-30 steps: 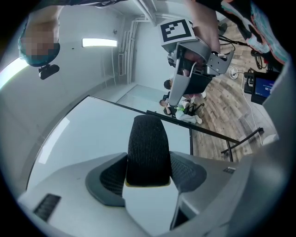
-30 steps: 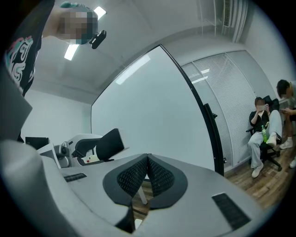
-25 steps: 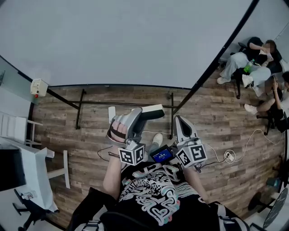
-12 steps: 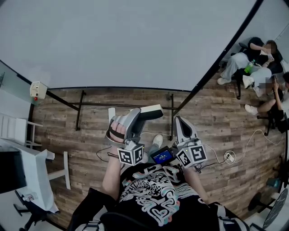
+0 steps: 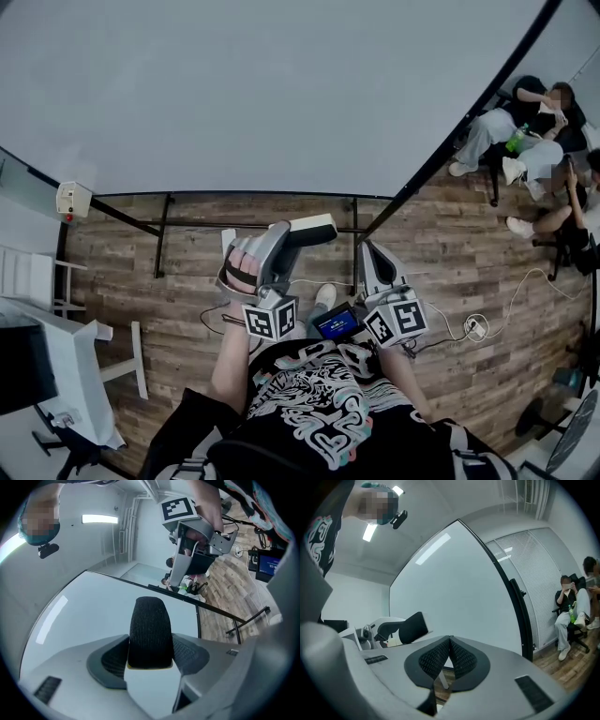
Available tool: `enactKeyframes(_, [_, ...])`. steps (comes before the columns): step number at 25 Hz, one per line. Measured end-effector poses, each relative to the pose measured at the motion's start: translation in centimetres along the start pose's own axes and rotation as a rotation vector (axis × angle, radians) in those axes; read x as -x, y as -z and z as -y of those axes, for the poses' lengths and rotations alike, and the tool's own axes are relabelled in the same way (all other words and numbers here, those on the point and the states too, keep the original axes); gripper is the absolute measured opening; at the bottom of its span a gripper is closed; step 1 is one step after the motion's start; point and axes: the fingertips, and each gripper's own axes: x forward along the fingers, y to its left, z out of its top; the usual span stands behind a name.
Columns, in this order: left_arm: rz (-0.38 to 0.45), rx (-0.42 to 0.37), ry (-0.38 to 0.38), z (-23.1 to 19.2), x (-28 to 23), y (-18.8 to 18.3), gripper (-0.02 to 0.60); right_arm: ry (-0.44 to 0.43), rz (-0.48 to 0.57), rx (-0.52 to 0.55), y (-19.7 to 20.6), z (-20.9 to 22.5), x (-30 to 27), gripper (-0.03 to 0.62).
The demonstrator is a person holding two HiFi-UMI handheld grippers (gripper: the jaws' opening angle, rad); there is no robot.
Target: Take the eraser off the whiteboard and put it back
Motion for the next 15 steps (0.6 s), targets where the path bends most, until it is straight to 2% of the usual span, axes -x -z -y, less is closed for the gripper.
enactKeyframes(15, [0.000, 0.002, 0.003, -0.1, -4.8, 1.4, 0.279, -0.003, -0.012, 0.005, -0.3, 2.4, -3.5, 0.015])
